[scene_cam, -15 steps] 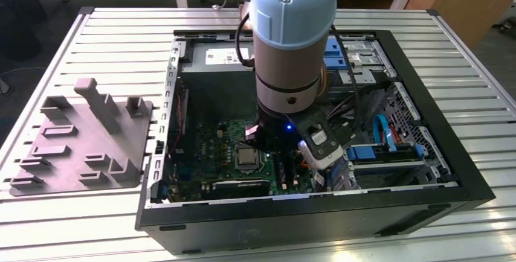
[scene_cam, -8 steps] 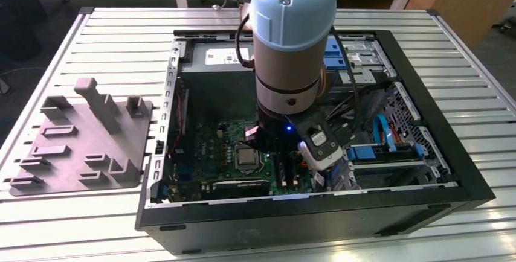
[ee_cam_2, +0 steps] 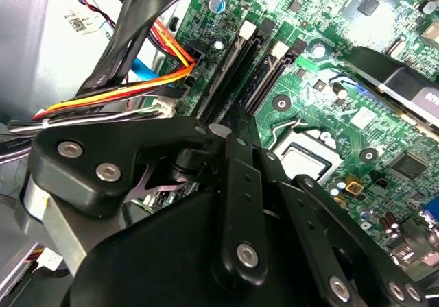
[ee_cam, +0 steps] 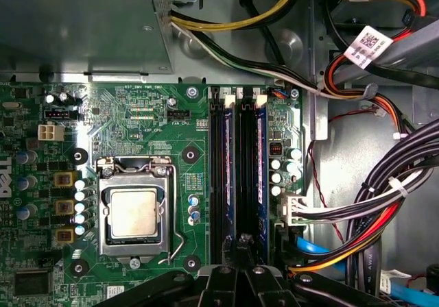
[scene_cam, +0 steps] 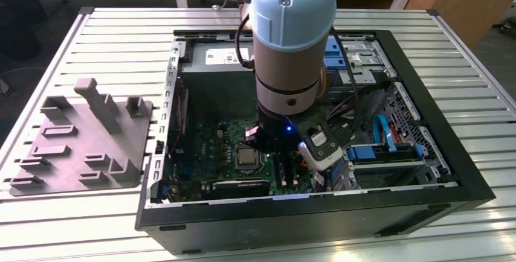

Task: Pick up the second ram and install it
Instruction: 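Press down the second ram until it locks into place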

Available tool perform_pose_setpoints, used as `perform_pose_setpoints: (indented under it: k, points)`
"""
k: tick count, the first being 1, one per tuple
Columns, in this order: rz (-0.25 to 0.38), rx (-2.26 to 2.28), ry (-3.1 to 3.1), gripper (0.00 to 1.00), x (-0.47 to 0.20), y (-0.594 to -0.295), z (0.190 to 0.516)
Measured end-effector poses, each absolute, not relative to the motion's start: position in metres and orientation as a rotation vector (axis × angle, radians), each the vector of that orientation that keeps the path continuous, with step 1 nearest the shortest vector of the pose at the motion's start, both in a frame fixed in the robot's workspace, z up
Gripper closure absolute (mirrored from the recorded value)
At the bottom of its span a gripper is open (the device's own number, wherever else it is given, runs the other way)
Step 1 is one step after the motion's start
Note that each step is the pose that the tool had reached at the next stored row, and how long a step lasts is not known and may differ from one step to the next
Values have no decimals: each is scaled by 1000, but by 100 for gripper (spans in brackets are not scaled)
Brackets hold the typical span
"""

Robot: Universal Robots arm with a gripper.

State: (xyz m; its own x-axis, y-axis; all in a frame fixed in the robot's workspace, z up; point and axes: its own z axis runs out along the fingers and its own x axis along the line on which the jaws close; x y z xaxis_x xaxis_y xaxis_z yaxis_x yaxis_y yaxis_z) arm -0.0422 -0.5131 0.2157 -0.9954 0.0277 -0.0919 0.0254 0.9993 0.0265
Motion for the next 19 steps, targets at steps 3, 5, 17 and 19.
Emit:
perform_pose_setpoints:
  k: [3, 5, 17, 19]
  points:
    - [41, 41, 3048, 90, -42, -513, 221]
    - [35, 40, 3049, 90, -42, -513, 228]
    - [20, 40, 3049, 90, -42, -513, 254]
    - [19, 40, 3049, 90, -42, -512, 254]
